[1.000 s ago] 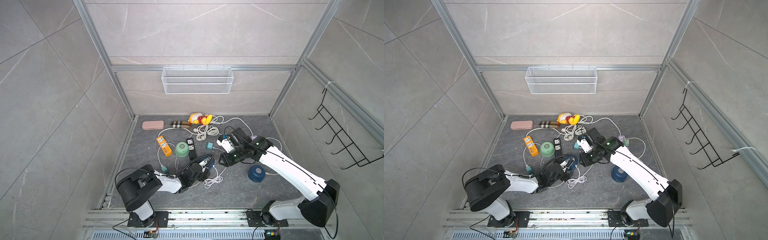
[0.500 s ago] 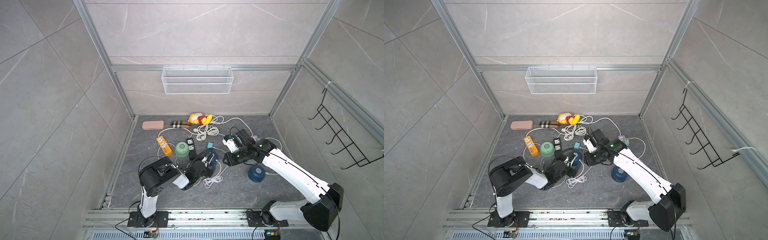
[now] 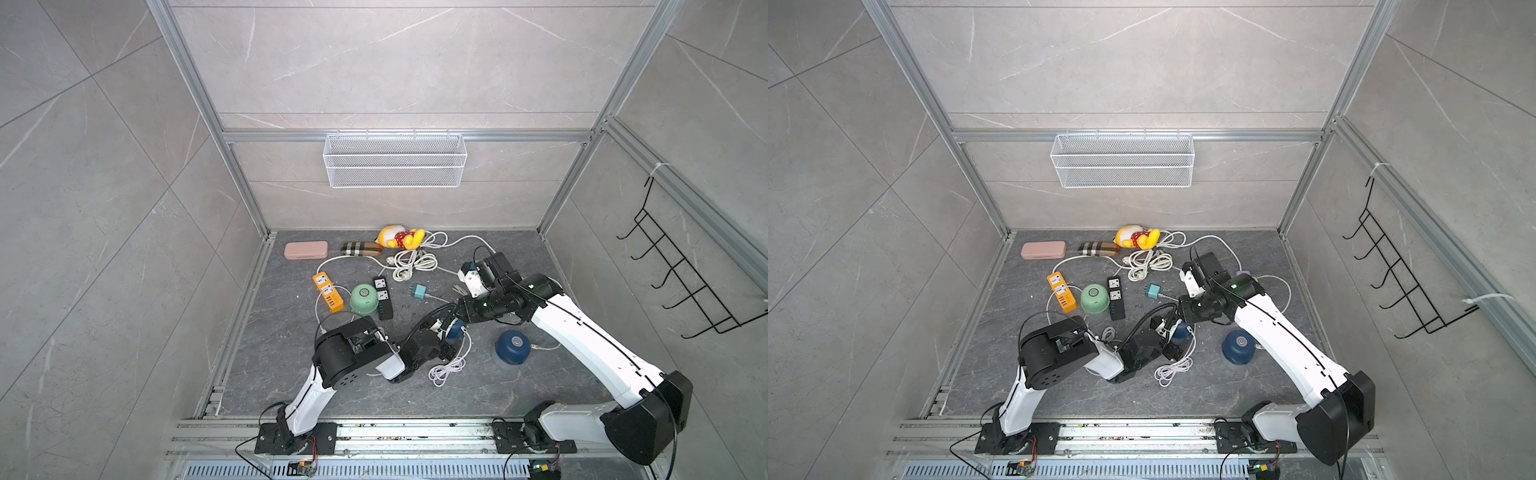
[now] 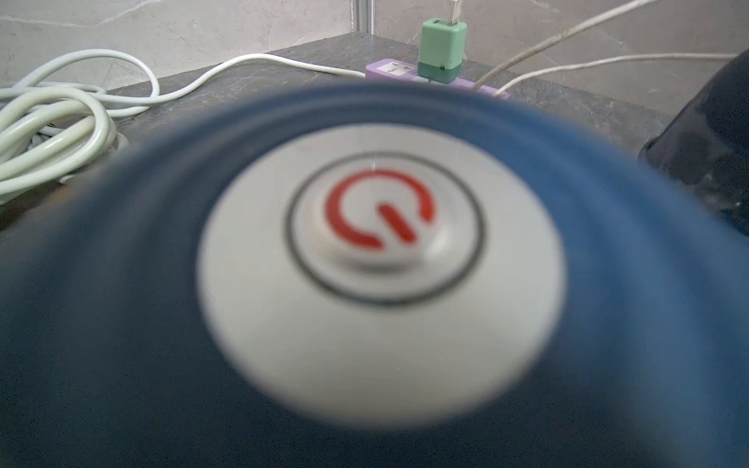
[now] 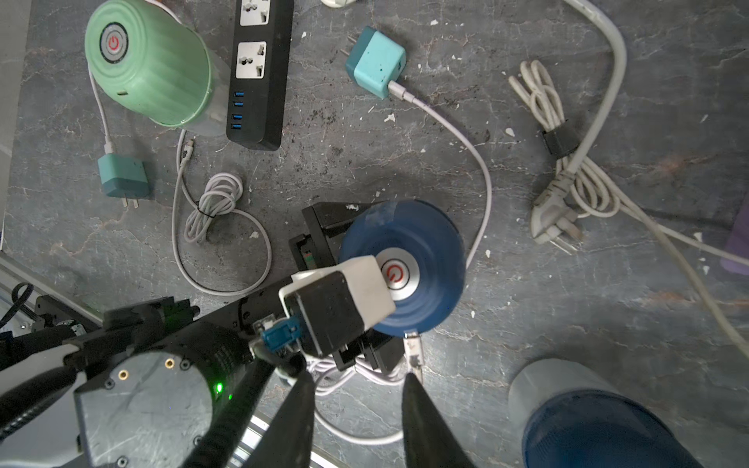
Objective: Charge the cordless meat grinders
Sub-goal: Place the cordless meat grinder at the center of the board.
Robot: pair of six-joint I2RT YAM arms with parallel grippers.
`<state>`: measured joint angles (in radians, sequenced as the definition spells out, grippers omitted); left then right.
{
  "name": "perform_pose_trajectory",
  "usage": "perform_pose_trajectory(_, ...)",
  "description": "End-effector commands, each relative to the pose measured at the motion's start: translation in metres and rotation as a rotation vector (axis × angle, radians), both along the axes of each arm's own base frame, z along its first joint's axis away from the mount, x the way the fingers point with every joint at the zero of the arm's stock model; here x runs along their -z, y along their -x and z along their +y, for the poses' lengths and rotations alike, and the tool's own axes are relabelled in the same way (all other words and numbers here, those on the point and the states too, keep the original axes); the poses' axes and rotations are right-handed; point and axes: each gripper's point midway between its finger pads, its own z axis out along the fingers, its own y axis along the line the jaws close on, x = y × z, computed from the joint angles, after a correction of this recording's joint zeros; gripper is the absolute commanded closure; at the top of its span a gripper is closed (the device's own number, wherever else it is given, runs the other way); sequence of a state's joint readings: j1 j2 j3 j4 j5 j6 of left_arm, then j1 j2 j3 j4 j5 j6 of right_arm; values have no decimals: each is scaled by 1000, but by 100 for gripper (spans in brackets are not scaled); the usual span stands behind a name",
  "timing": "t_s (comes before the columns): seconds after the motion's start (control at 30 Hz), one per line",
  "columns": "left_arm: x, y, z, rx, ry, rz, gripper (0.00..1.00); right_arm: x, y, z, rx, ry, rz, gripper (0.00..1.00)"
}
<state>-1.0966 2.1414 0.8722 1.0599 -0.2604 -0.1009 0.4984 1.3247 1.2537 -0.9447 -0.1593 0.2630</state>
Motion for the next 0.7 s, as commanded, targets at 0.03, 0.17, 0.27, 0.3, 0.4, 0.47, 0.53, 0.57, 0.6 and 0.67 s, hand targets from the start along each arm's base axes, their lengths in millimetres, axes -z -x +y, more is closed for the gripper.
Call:
perform_pose_trajectory(0.03,-5,-5,16,-70,11,-26,0,-4,-4,-2,25,-8,-14,59)
perform_pose_trajectory(0.17,-7,3,34,-74,-15,-28,0,-6,-7,1,20,-24,-18,55)
perform_pose_trajectory(0.27,-3,10,49,-77,-32,-20,0,-8,-9,4,16,-29,-16,53)
perform_pose_trajectory(0.3,-4,13,54,-77,-34,-20,0,-8,-10,5,14,-32,-17,52)
perform_pose_trajectory(0.4,-4,20,63,-80,-48,-22,0,-8,-13,9,8,-38,-12,51)
perform_pose_trajectory(0.47,-5,23,70,-93,-51,-25,0,-8,-15,10,6,-40,-7,51)
perform_pose_trajectory(0.53,-8,25,78,-111,-42,-21,0,-7,-18,13,4,-42,-2,52)
perform_pose_trajectory(0.57,-11,26,84,-127,-31,-15,0,-8,-20,14,3,-44,-2,52)
perform_pose_trajectory(0.6,-15,26,89,-144,-23,-9,0,-8,-22,16,2,-45,-3,53)
perform_pose_trajectory(0.67,-19,26,102,-189,-45,21,3,-10,-29,18,0,-40,-8,54)
